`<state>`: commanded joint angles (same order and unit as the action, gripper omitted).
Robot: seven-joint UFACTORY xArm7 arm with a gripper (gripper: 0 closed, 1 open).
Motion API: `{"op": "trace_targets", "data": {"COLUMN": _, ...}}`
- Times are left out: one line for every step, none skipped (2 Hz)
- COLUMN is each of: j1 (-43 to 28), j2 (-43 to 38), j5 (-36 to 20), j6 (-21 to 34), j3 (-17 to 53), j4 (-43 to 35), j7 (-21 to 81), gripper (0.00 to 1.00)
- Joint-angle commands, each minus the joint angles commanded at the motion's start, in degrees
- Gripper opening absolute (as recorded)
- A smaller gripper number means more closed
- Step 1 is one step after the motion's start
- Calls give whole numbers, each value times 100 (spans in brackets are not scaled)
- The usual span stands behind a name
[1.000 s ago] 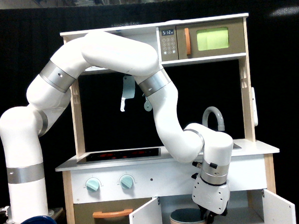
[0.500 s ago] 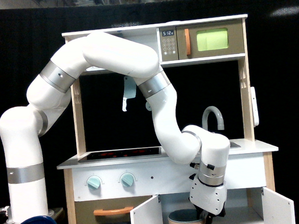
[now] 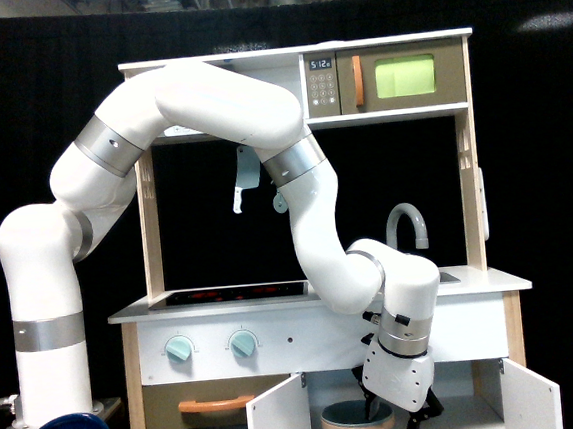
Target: Put the bowl inside the kitchen cabinet
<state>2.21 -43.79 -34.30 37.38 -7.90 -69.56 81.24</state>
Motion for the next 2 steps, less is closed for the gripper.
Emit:
{"op": "trace_targets", "data": {"j1": 240, "j2": -40, "j5": 95, "j6": -59, "j3": -76, "j4": 74, "j7": 123, "gripper": 100}}
{"op": "trace_targets", "data": {"j1": 468, "j2": 0, "j5": 218, "j6": -21, "j3": -117, "j4": 132, "j7": 201, "gripper": 100}}
